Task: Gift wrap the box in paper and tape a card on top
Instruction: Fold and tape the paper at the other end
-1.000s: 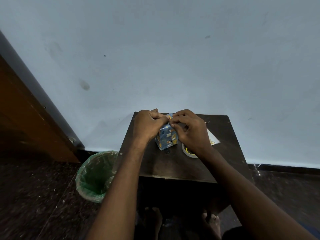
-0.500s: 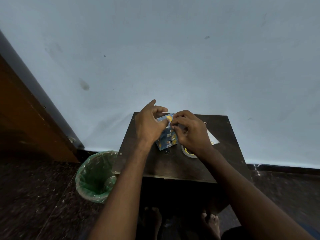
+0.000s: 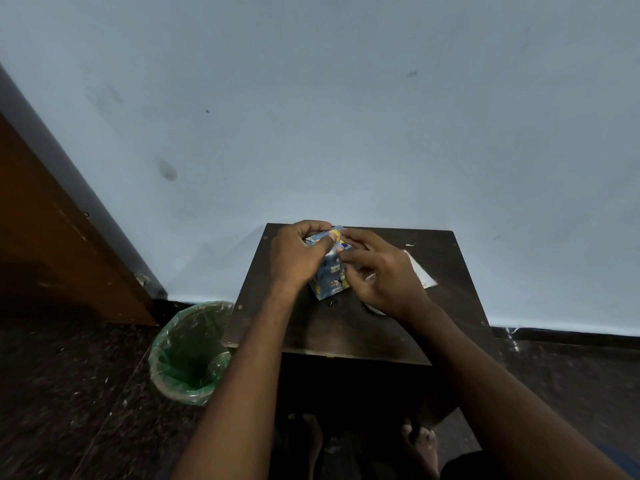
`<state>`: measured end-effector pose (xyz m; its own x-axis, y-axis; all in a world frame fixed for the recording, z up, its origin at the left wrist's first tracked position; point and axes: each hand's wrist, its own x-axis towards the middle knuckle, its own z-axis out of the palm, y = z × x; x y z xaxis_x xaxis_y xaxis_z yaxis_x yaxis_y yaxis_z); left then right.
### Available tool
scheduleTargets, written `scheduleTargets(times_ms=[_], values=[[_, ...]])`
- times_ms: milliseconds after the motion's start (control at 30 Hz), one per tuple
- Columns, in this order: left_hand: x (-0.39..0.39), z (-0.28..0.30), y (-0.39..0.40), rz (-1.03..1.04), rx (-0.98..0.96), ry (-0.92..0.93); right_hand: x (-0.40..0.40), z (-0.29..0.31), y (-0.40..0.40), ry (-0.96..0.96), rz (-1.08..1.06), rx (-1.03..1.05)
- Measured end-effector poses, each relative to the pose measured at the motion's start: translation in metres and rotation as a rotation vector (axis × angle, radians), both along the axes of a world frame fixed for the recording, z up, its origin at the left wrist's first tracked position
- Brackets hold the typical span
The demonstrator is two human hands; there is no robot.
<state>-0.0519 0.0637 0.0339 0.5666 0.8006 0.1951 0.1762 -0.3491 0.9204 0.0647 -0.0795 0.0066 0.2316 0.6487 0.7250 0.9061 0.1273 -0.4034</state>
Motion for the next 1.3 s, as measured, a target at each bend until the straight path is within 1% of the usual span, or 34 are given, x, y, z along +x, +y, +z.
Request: scheduleTargets(times_ms=[133,200,333,433,500,567,633,733,800,933,1000,1033,1100,1133,1200,1233,1300], values=[[0.001,-0.001,0.000,0.003,-0.012,-0.012,0.003,-0.006,-0.008,-0.163,0.005,-0.084],[0.003,-0.002,0.000,0.001,-0.022,-0.021,0.005,-0.011,-0.008,-0.215,0.007,-0.113],[0.005,-0.004,-0.002,0.007,-0.026,-0.035,0.005,-0.014,-0.007,-0.240,-0.026,-0.058],[0.005,-0.005,-0.005,0.023,-0.018,-0.041,-0.002,-0.009,-0.004,-0.175,-0.068,0.065],[0.005,-0.006,-0.006,0.033,-0.015,-0.037,-0.007,-0.005,-0.001,-0.063,-0.104,0.132],[0.005,-0.005,-0.006,0.034,-0.016,-0.038,-0.007,-0.003,0.002,0.050,-0.118,0.144],[0.004,-0.006,-0.005,0.030,-0.021,-0.037,-0.004,-0.003,0.005,0.082,-0.118,0.120],[0.002,-0.005,-0.002,0.021,-0.021,-0.038,0.005,-0.001,0.010,0.055,-0.105,0.078],[0.002,-0.005,-0.001,0.003,-0.009,-0.043,0.009,0.000,0.010,0.010,-0.119,0.032],[-0.001,-0.002,-0.003,-0.027,0.019,-0.021,0.008,0.005,0.008,-0.150,-0.176,-0.103],[-0.002,-0.002,-0.002,-0.031,0.016,-0.027,0.005,0.006,0.010,-0.162,-0.174,-0.139],[-0.002,-0.001,-0.001,-0.029,0.012,-0.034,0.004,0.006,0.010,-0.107,-0.153,-0.138],[-0.002,-0.001,-0.004,-0.008,0.026,-0.035,0.003,0.008,0.009,0.093,-0.115,-0.093],[-0.003,0.000,-0.006,0.000,0.044,-0.032,0.004,0.009,0.008,0.178,-0.143,-0.058],[-0.004,0.003,-0.012,0.010,0.112,-0.020,0.009,0.011,0.003,0.282,-0.295,-0.055],[-0.004,0.005,-0.013,0.007,0.193,-0.016,0.014,0.013,0.000,0.330,-0.369,-0.117],[-0.003,0.012,-0.015,-0.023,0.440,-0.011,0.019,0.014,-0.005,0.387,-0.433,-0.377]])
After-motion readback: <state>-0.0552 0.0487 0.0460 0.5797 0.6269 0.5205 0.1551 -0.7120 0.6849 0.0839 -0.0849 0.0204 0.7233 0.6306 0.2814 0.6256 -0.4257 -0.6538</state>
